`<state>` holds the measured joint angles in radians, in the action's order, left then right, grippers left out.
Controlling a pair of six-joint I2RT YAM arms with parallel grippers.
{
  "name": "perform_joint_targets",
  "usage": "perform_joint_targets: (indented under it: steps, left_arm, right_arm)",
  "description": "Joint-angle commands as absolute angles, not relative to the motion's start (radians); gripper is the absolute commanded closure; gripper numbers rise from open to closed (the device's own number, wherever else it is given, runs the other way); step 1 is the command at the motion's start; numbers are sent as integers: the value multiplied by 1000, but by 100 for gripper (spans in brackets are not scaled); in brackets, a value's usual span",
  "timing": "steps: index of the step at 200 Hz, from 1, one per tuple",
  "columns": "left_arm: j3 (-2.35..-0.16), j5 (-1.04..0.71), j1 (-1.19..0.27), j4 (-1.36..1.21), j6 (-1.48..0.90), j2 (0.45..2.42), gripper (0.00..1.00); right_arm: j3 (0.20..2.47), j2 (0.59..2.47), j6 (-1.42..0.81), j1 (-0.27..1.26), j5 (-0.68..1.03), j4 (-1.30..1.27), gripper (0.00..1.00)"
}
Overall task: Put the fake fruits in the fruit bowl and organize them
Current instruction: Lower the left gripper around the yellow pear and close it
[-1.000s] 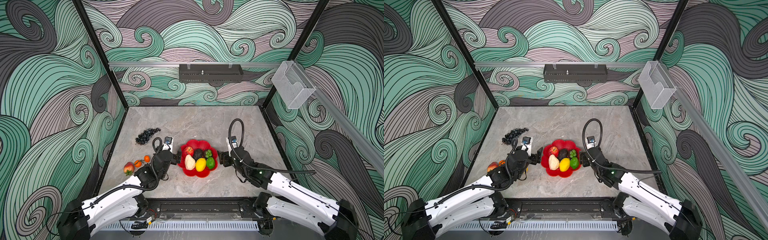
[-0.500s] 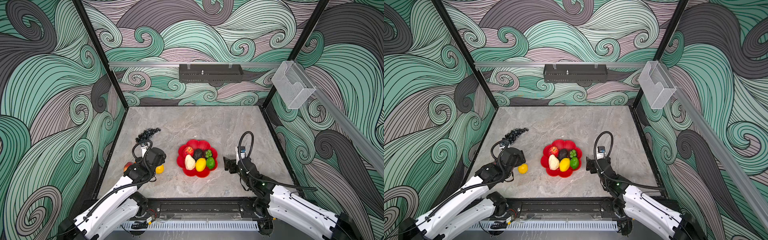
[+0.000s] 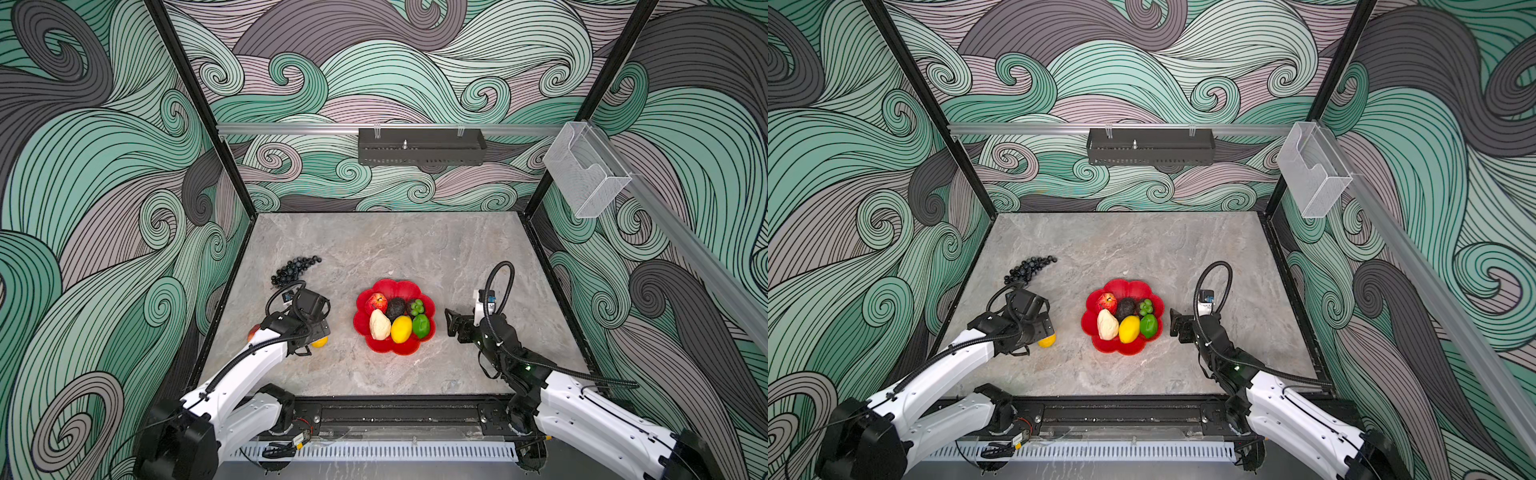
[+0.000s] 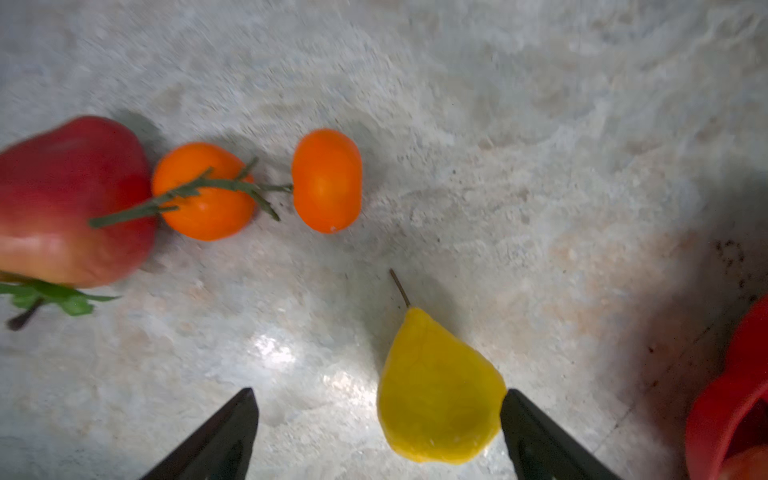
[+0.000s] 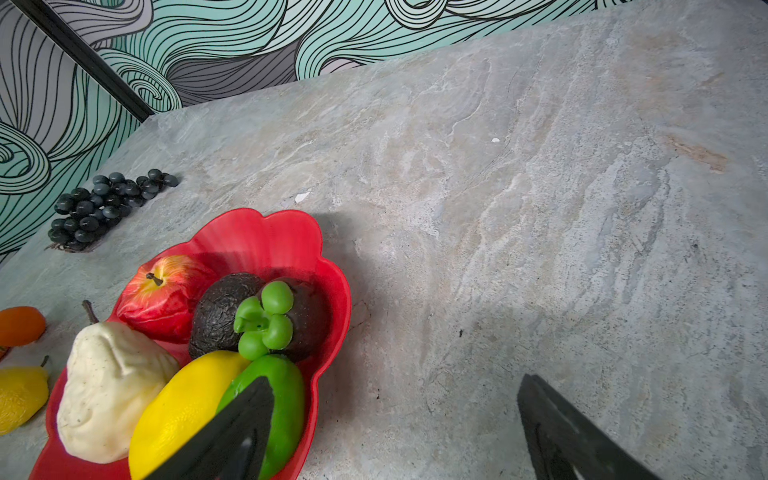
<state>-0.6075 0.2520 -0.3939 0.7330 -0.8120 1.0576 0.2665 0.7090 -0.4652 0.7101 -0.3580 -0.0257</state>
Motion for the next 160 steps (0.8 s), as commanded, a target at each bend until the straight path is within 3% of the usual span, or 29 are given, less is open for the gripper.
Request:
perform_joint_targets:
  steps: [1, 55, 88, 132, 160]
  left_arm:
    - [-653, 125, -393, 758, -804, 1130, 8]
    - [-638, 60, -397, 690, -799, 1260, 20]
    - [-637, 55, -396, 675, -777, 1263, 38]
    - [-633, 50, -400, 657, -757, 1234, 48]
    - [-674, 113, -439, 676, -730, 1149, 49]
  right_arm:
    - [261, 711, -483, 704, -347, -38, 7]
    - [264, 745, -491, 701, -337, -49, 7]
    - [264, 765, -493, 699, -336, -59, 7]
    - [273, 798, -494, 698, -333, -70, 7]
    - [286, 820, -476, 698, -326, -69, 7]
